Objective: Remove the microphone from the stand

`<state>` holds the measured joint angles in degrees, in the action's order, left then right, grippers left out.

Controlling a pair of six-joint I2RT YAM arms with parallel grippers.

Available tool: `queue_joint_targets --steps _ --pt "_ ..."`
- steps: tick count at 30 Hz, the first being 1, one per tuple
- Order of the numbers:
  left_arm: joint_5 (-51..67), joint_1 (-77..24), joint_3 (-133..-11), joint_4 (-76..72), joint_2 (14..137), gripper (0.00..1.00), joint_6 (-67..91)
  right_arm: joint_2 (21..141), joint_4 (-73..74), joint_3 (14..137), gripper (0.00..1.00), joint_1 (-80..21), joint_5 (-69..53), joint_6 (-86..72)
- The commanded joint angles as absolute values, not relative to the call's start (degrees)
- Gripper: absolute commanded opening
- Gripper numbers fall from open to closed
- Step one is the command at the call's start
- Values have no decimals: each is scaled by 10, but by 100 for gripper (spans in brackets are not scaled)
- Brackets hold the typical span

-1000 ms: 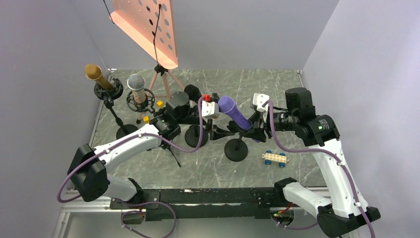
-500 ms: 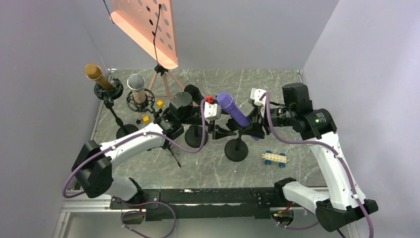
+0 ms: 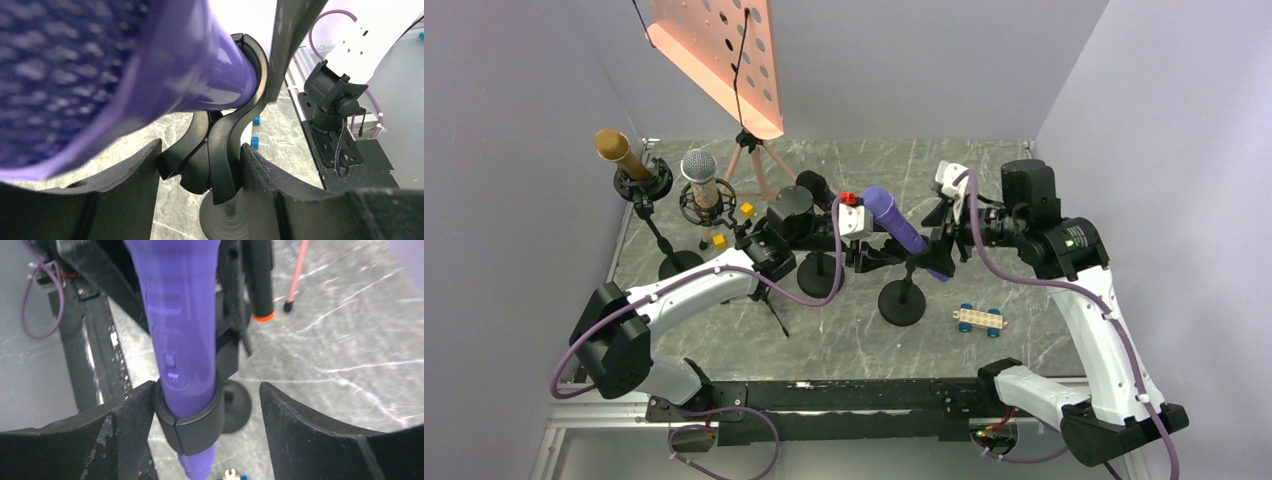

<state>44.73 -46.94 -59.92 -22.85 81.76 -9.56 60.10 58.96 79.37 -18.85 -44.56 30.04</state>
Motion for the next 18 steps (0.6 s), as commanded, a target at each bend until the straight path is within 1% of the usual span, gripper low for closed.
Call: queue_joint_targets --steps 1,5,9,11,15,18 --pt "440 -476 -612 -241 823 26 -88 601 487 868 81 -185 -452 203" --pt "434 -475 -620 -237 829 26 -87 624 451 895 86 -185 -465 164" --pt "425 -477 -627 -234 835 25 -84 655 452 918 85 -188 -476 161" --pt "423 -478 -630 -232 836 25 -82 668 462 923 82 -192 -474 165" --pt "416 -479 -636 -227 837 26 -82 673 454 912 73 -194 -462 167" --pt "411 -479 -643 -221 839 26 -79 668 446 899 70 -194 -489 169"
